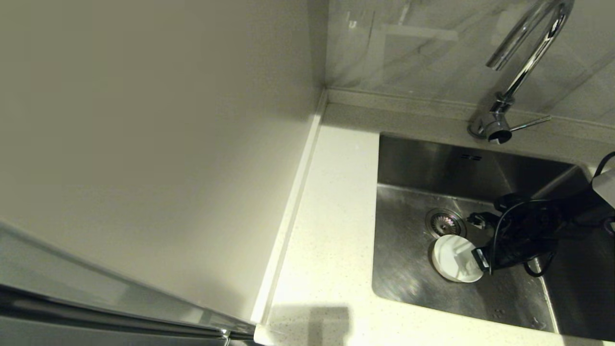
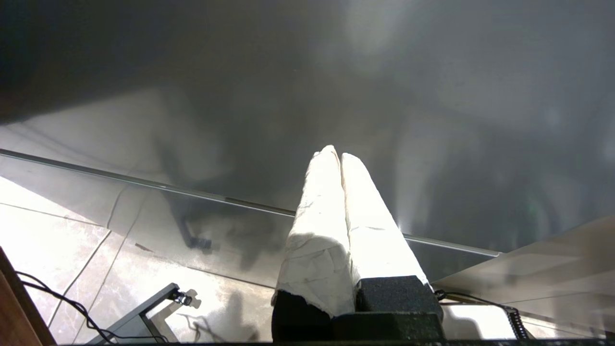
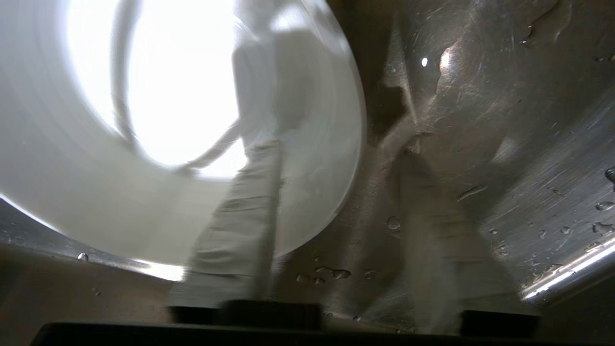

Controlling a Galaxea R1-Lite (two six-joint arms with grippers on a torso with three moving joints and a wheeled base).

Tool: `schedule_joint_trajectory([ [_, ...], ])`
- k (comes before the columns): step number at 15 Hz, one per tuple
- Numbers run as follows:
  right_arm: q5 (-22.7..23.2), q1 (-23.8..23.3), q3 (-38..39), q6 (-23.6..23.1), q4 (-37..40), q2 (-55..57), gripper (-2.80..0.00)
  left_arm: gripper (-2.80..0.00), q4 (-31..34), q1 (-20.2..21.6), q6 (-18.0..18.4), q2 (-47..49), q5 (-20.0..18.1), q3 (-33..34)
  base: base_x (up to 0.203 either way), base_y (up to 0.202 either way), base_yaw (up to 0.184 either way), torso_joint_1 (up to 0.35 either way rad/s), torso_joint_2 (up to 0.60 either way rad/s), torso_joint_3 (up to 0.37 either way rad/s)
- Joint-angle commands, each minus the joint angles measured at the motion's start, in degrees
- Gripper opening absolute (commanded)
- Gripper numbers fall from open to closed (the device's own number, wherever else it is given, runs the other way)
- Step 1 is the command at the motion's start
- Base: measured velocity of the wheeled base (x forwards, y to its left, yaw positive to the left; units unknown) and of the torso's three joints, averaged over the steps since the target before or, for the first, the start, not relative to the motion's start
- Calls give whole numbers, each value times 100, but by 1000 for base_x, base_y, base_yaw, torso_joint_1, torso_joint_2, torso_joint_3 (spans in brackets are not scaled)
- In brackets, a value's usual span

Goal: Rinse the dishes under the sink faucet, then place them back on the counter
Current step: Put a bowl back to the table from the sink

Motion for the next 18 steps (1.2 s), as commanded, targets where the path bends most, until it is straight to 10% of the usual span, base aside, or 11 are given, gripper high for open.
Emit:
schedule_joint_trajectory([
  [1, 4, 6, -4, -11, 3, -34, -280, -280, -2, -6, -3, -18, 3, 0, 0, 0, 0, 0, 0, 0],
  [18, -415, -1279, 280, 370, 33, -3037, -280, -280, -2, 2, -3, -26, 3, 0, 0, 0, 0, 0, 0, 0],
])
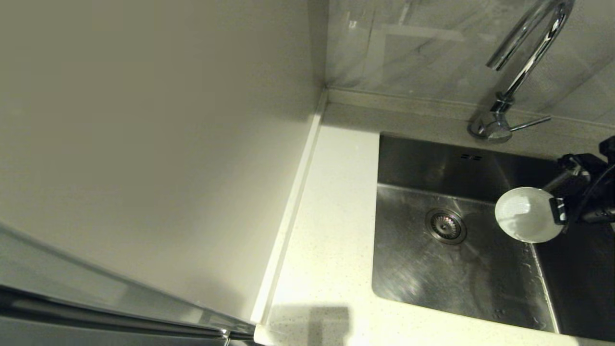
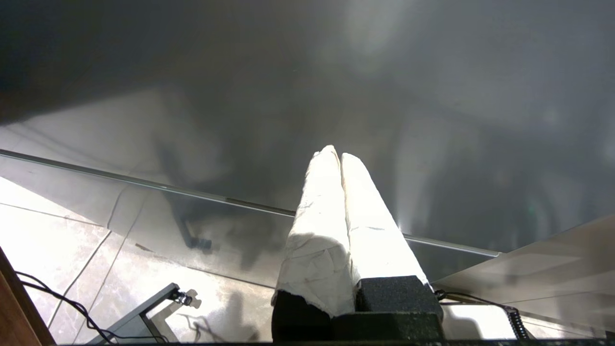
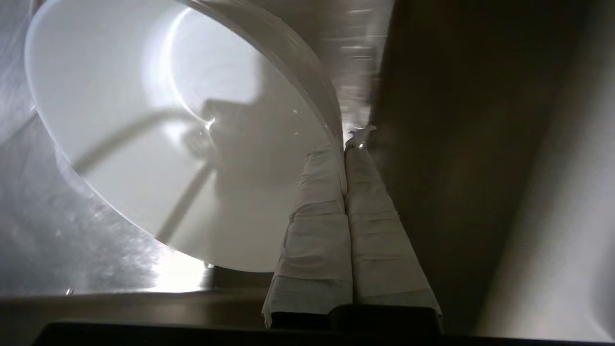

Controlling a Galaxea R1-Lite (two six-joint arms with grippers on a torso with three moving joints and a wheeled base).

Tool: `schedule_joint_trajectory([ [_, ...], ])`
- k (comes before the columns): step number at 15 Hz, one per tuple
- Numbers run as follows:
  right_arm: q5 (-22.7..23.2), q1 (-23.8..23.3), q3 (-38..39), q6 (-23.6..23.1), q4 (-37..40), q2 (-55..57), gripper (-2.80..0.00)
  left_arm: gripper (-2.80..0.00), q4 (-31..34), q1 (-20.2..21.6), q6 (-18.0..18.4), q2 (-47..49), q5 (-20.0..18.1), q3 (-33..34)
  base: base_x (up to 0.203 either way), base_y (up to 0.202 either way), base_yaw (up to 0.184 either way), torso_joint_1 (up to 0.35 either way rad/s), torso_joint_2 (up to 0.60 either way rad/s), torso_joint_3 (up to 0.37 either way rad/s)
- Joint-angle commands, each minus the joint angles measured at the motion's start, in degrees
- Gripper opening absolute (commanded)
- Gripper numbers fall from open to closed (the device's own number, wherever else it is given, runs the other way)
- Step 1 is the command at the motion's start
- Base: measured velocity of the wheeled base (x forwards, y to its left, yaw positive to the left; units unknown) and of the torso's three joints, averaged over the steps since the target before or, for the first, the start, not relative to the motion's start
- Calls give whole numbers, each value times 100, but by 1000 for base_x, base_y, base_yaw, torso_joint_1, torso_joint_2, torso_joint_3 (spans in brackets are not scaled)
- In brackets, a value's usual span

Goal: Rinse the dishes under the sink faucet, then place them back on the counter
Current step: Put a bowl back to the table from the sink

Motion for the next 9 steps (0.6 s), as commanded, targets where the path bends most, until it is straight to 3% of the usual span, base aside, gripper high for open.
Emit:
schedule_joint_trajectory([
  [1, -110, -301, 206, 149, -7, -854, -280, -280, -4, 0, -5, -19, 3, 0, 0, 0, 0, 0, 0, 0],
  [3, -150, -643, 512, 429, -31, -1425, -280, -280, -4, 2, -5, -18, 11, 0, 0, 0, 0, 0, 0, 0],
  [6, -203, -983, 1394, 1264, -399, -2111, -280, -280, -4, -2, -5, -18, 3, 0, 0, 0, 0, 0, 0, 0],
  [9, -751, -1093, 2520, 1735, -1233, -2728, -280, -280, -4, -4, 4, -26, 3, 0, 0, 0, 0, 0, 0, 0],
])
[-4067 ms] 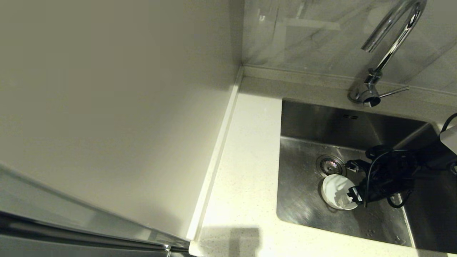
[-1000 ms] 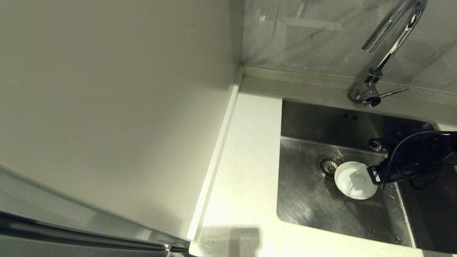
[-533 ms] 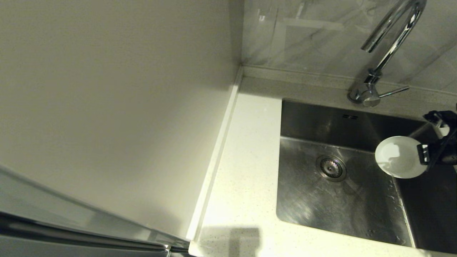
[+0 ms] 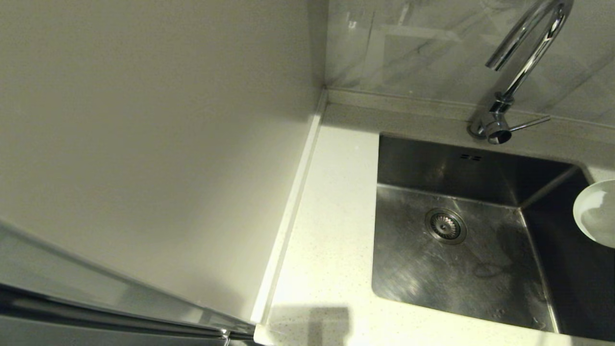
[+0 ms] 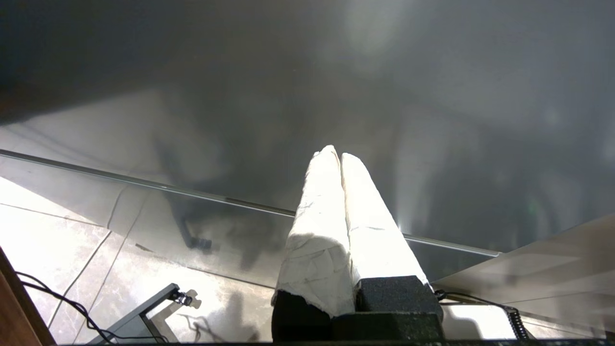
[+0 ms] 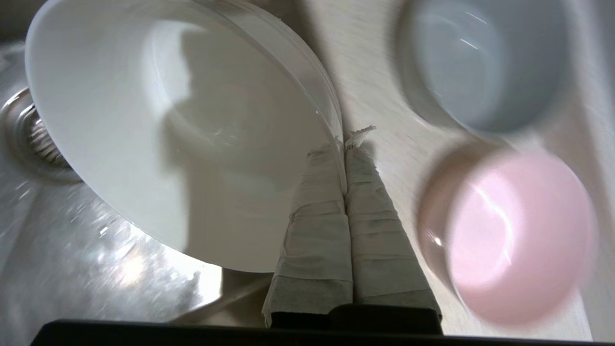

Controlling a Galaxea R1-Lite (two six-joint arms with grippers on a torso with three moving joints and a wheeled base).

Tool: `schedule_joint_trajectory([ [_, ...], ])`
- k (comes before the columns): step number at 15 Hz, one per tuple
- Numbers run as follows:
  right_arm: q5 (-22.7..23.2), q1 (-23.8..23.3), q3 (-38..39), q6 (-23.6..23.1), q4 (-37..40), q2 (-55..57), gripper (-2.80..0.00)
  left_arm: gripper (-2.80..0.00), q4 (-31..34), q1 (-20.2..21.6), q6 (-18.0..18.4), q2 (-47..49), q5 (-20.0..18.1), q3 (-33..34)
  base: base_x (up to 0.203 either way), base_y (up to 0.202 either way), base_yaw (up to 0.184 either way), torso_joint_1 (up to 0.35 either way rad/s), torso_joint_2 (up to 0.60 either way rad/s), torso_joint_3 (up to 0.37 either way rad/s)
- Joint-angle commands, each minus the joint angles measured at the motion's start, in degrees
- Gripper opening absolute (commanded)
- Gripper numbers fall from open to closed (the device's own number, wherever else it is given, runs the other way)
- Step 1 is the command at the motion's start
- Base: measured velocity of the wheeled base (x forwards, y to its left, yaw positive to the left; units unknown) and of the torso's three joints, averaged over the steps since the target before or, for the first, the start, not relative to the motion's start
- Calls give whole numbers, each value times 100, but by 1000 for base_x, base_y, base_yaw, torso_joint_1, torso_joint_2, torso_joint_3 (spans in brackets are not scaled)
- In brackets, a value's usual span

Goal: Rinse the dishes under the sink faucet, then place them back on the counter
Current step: Put a bowl back to the table from the sink

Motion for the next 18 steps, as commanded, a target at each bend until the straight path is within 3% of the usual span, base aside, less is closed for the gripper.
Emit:
schedule_joint_trajectory([
  [1, -378, -68, 689, 375, -358, -615, -280, -280, -2, -2, -3, -18, 3, 0, 0, 0, 0, 0, 0, 0],
  [3, -810, -348, 1042, 1150, -415, -748, -280, -280, -2, 4, -6, -25, 3, 0, 0, 0, 0, 0, 0, 0],
  [6, -947, -1075, 1625, 1716, -415, -954, -280, -280, -2, 5, -6, -18, 3, 0, 0, 0, 0, 0, 0, 0],
  [8, -954, -1522, 2082, 1833, -414, -1315, -280, -280, -2, -2, -7, -18, 3, 0, 0, 0, 0, 0, 0, 0],
  [11, -946, -1723, 2215, 1862, -296, -1778, -280, -280, -2, 5, -7, -22, 3, 0, 0, 0, 0, 0, 0, 0],
  [14, -913, -1795, 1828, 1923, 558, -2349, -280, -280, -2, 5, 2, -18, 3, 0, 0, 0, 0, 0, 0, 0],
  [18, -880, -2147, 1658, 2507, 1692, -3157, -280, -280, -2, -4, -6, -18, 3, 0, 0, 0, 0, 0, 0, 0],
])
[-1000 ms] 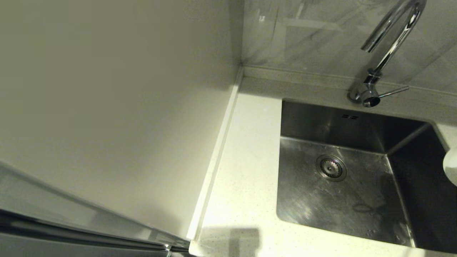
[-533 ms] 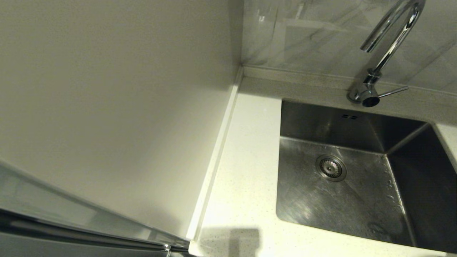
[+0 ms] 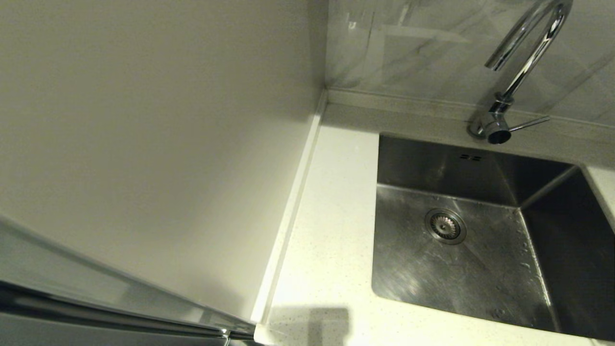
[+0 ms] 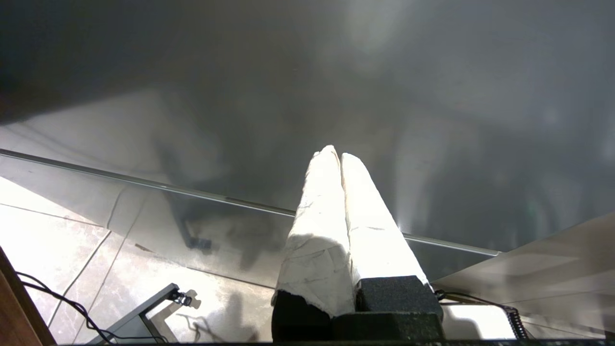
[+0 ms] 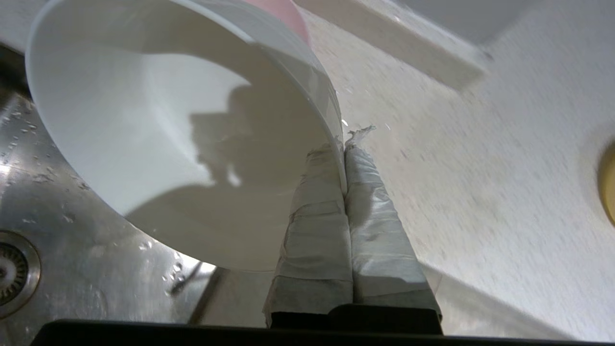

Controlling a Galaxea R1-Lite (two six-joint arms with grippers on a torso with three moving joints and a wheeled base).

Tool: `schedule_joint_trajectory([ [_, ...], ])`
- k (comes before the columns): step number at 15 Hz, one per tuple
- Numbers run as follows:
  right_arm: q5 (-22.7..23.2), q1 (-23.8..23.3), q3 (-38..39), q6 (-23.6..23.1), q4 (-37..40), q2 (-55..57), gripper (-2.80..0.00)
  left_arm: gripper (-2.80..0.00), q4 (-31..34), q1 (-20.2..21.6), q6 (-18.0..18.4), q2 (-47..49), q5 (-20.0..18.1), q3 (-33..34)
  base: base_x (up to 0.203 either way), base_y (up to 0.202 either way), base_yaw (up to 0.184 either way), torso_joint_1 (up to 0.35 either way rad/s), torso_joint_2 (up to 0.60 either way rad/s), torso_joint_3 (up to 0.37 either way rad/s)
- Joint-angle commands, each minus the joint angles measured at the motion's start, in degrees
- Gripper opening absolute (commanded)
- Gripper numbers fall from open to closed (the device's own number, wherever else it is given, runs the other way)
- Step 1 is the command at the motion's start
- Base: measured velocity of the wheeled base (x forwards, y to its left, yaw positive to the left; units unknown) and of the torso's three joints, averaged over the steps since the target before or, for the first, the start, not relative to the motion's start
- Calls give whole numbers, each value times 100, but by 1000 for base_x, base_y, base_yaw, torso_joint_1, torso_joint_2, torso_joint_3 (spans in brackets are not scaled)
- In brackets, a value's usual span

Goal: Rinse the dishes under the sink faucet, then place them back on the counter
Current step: Put a bowl back to the table from the sink

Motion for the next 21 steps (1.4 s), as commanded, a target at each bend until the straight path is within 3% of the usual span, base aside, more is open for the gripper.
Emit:
schedule_joint_trajectory([
  [1, -3, -110, -38, 82, 665, -617, -280, -280, -2, 5, 1, -24, 3, 0, 0, 0, 0, 0, 0, 0],
  [5, -23, -157, -301, 415, 1858, -602, -280, -280, -2, 5, -4, -18, 3, 0, 0, 0, 0, 0, 0, 0],
  [11, -1, -1023, -785, 620, 1976, 1372, -280, -280, -2, -1, -4, -18, 3, 0, 0, 0, 0, 0, 0, 0],
  [13, 96, -1279, -969, 366, 2111, 1852, -280, -280, -2, 3, -3, -26, 3, 0, 0, 0, 0, 0, 0, 0],
  [15, 316, -1485, -1039, -219, 2339, 2052, -280, -280, -2, 5, -4, -18, 3, 0, 0, 0, 0, 0, 0, 0],
  [21, 907, -1527, -1022, -1355, 2802, 2146, -280, -280, -2, 5, -4, -18, 3, 0, 0, 0, 0, 0, 0, 0],
])
